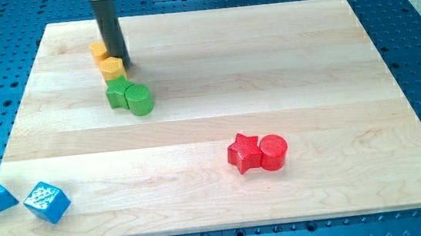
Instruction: Move the hexagon to the top left of the board
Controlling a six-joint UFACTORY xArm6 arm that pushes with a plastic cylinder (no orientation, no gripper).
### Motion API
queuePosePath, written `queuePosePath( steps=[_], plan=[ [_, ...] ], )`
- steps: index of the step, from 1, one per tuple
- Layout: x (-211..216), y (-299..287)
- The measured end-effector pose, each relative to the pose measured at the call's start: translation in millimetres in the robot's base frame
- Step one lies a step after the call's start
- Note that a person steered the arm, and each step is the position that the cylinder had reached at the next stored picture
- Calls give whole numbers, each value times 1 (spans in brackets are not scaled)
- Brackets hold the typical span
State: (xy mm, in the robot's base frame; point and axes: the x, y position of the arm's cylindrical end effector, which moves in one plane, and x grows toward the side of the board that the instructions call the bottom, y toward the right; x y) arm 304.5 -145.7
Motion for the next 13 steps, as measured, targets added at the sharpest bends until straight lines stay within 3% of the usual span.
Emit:
queuePosePath(
  steps=[1, 2, 3, 4, 6, 7, 8, 9, 12, 13],
  plan=[
    [-47, 26],
    [-5, -74],
    [60, -78],
    [83, -63],
    [66, 38],
    [14, 43],
    [-36, -2],
    [-21, -5],
    [-59, -54],
    [-42, -20]
  ],
)
